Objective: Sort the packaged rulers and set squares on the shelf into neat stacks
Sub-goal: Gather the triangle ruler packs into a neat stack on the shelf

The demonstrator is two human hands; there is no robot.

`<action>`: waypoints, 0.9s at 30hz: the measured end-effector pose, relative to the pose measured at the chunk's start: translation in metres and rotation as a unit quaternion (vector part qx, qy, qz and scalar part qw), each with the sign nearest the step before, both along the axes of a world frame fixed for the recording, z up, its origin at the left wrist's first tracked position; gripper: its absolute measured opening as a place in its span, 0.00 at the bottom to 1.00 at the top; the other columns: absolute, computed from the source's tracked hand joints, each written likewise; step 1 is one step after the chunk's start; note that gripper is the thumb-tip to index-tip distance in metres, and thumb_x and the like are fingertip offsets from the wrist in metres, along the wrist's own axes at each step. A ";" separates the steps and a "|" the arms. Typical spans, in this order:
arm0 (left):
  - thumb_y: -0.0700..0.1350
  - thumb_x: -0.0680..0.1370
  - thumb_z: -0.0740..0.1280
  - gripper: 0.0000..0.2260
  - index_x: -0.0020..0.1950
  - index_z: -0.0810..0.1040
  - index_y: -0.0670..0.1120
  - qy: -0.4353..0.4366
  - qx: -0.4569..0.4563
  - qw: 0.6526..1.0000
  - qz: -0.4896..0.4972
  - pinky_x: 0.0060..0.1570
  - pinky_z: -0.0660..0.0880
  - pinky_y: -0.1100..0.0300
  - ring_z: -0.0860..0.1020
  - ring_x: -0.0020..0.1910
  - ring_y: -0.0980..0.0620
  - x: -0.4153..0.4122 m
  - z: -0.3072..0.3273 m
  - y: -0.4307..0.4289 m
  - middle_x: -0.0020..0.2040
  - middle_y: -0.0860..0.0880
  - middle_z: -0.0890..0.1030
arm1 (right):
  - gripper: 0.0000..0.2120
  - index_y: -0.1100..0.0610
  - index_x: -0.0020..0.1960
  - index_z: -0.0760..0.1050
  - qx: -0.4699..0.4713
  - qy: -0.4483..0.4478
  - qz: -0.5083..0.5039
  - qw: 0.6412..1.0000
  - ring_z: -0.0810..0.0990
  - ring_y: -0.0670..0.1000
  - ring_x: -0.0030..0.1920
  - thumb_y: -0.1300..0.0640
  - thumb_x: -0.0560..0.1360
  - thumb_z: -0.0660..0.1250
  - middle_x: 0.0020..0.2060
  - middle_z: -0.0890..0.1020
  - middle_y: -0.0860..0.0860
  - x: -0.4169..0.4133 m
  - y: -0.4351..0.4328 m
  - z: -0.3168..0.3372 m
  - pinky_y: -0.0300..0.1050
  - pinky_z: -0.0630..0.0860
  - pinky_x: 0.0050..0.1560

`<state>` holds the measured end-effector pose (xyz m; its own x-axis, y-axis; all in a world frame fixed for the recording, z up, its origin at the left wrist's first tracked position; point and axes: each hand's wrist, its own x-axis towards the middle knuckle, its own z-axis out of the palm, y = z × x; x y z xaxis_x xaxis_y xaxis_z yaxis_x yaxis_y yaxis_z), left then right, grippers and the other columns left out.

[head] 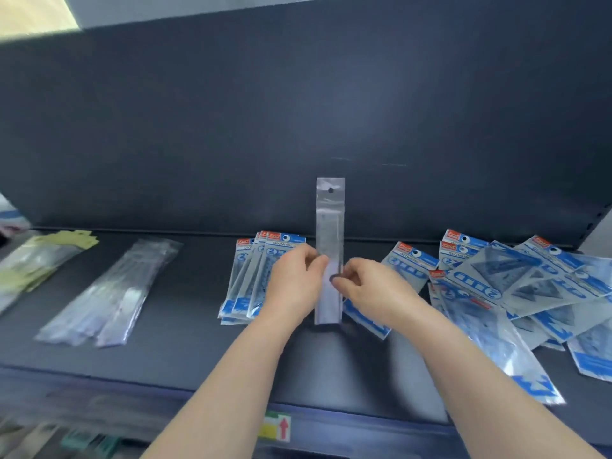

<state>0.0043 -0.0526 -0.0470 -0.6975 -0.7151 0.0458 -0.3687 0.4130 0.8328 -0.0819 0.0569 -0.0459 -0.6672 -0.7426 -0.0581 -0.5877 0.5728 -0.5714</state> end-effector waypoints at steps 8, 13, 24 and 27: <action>0.39 0.78 0.62 0.05 0.51 0.77 0.45 0.031 0.107 0.983 0.148 0.26 0.72 0.63 0.76 0.28 0.56 0.089 0.010 -0.080 0.38 0.48 0.81 | 0.10 0.46 0.58 0.74 -0.056 0.117 0.100 0.987 0.74 0.50 0.58 0.50 0.78 0.61 0.53 0.78 0.45 0.073 -0.093 0.010 0.44 0.70 0.48; 0.42 0.77 0.63 0.12 0.59 0.75 0.50 -0.057 0.009 0.983 0.175 0.50 0.78 0.45 0.80 0.47 0.45 0.143 0.005 -0.121 0.47 0.46 0.82 | 0.12 0.45 0.61 0.73 -0.052 0.156 0.153 0.974 0.73 0.51 0.60 0.49 0.78 0.61 0.56 0.77 0.45 0.115 -0.142 0.006 0.47 0.72 0.49; 0.50 0.78 0.67 0.16 0.66 0.74 0.53 -0.231 -0.239 0.936 0.112 0.52 0.69 0.54 0.68 0.64 0.46 0.168 0.004 -0.171 0.64 0.51 0.75 | 0.11 0.44 0.59 0.75 -0.005 0.199 0.129 0.971 0.72 0.51 0.60 0.49 0.78 0.60 0.56 0.77 0.44 0.143 -0.162 -0.001 0.47 0.70 0.52; 0.50 0.78 0.66 0.15 0.65 0.76 0.53 -0.197 -0.233 0.952 0.030 0.54 0.70 0.54 0.70 0.64 0.47 0.132 0.000 -0.154 0.62 0.51 0.76 | 0.11 0.45 0.59 0.75 0.017 0.215 0.073 0.974 0.73 0.51 0.59 0.50 0.79 0.58 0.55 0.78 0.44 0.128 -0.140 -0.002 0.46 0.69 0.51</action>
